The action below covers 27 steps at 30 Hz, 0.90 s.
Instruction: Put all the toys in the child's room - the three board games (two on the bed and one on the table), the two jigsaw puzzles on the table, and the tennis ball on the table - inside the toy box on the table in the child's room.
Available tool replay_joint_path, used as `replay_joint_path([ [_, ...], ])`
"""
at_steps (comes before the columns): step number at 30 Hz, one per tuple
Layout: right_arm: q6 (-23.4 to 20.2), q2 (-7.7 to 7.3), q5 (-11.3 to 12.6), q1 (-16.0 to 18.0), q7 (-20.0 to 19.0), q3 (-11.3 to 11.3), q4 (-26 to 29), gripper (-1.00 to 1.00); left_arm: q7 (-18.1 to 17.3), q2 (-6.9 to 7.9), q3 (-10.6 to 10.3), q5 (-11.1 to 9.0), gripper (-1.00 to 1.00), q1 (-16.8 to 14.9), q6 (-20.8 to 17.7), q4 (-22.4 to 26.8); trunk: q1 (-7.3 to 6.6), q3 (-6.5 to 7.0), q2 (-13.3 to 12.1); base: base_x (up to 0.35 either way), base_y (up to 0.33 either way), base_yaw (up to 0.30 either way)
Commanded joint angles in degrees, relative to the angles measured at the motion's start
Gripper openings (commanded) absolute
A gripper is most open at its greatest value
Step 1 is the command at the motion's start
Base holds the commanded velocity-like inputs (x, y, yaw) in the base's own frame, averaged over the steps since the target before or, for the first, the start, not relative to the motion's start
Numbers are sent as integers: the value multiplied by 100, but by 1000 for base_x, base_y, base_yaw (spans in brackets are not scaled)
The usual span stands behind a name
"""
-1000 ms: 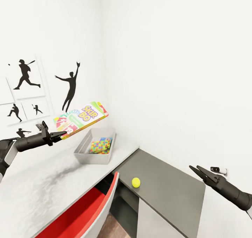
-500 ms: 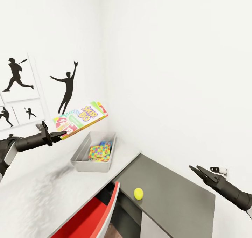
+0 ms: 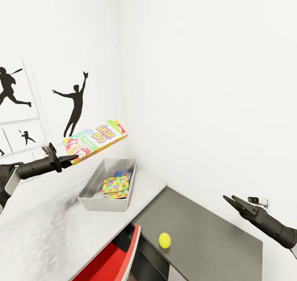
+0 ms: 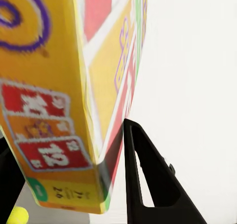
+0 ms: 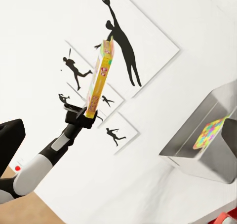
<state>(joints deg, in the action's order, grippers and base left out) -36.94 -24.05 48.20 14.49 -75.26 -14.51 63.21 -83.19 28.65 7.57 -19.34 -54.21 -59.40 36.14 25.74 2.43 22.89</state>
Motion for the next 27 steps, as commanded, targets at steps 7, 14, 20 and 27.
replay_joint_path([
  [7,-50,-3,23,1,-6,1,-2,100,-20,1,-1,-9,-100,-2,-60,-2,4,-3,3,198,0,0],
  [14,-50,0,23,1,-6,1,-2,100,-22,1,-1,-9,-100,-2,-60,-2,4,-3,3,43,0,0],
  [20,-50,-3,23,1,-6,1,-2,100,-26,1,-1,-9,-100,-2,-60,-2,4,-3,3,51,0,0],
  [27,-51,-3,23,1,-6,1,6,100,-30,1,-1,-9,-100,-2,-60,-2,4,-3,3,11,0,0],
])
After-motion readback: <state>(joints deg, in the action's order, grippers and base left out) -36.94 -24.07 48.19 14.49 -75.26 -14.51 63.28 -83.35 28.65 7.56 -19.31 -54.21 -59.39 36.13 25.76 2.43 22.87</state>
